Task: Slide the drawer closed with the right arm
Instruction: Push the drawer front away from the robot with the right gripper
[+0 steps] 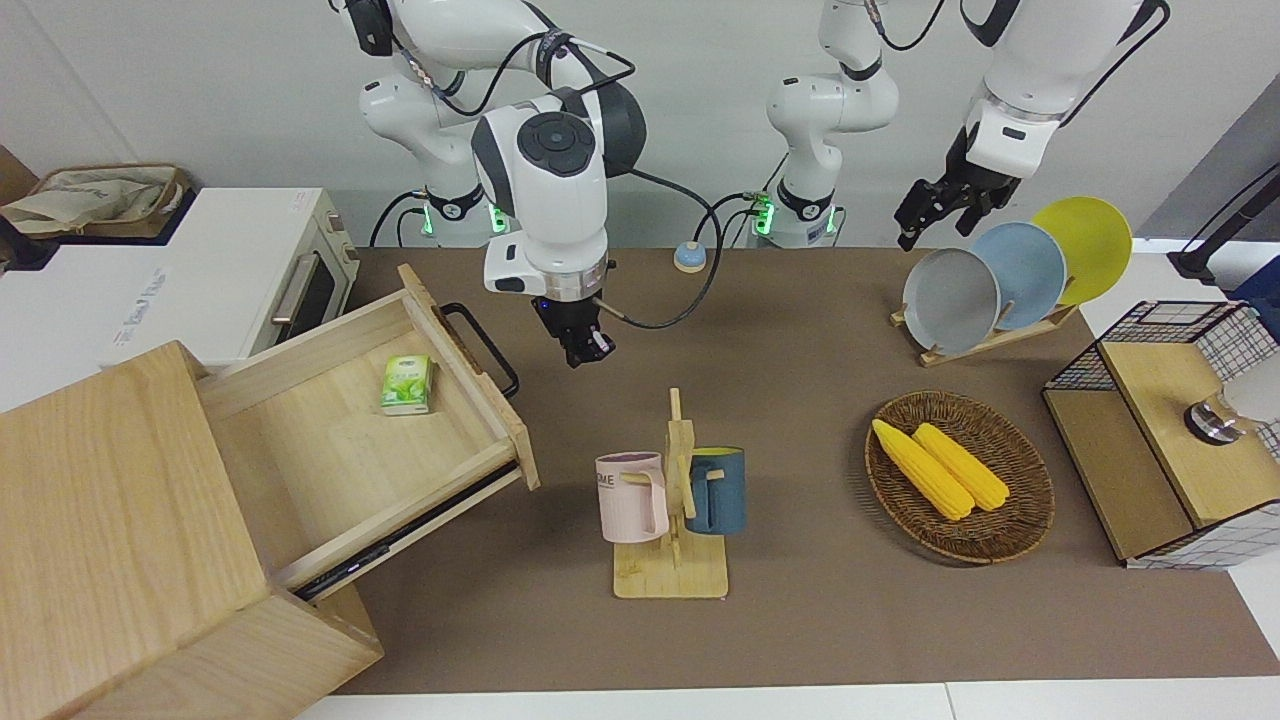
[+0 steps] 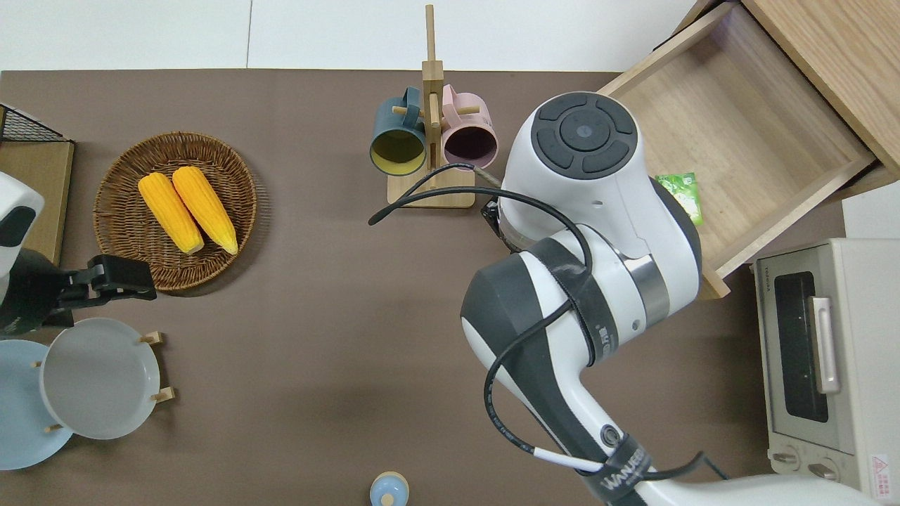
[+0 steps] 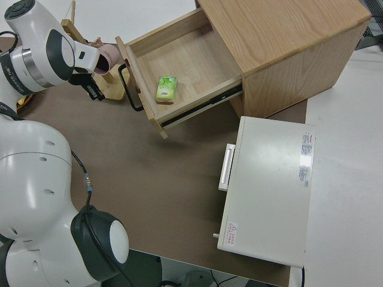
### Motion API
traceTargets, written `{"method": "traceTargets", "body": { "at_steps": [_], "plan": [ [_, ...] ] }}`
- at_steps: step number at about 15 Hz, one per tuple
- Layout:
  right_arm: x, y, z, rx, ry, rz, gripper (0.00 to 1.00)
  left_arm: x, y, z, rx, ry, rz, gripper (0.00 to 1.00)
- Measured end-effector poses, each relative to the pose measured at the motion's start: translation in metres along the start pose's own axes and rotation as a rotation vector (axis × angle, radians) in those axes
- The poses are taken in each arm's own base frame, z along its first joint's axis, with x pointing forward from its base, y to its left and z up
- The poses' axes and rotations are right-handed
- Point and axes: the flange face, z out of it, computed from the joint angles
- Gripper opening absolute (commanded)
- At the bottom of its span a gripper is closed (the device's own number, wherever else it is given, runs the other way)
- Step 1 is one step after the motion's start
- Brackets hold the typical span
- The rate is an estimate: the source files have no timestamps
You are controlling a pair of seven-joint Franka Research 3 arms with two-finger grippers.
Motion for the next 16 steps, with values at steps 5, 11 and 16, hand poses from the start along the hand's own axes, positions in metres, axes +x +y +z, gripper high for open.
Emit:
{"method": "traceTargets", "body": {
  "at_steps": [5,11,16],
  "plan": [
    [0.031,0.005,0.011,0.011,0.003,0.045,0.000,0.000,0.000,0.000,0.000,0.000,0.000,0.99],
    [0.056,0.007,0.025,0.024,0.006,0.080,0.000,0.000,0.000,0.000,0.000,0.000,0.000,0.99],
    [0.071,0.013,0.028,0.020,0.007,0.102,0.000,0.000,0.000,0.000,0.000,0.000,0.000,0.99]
  ]
}}
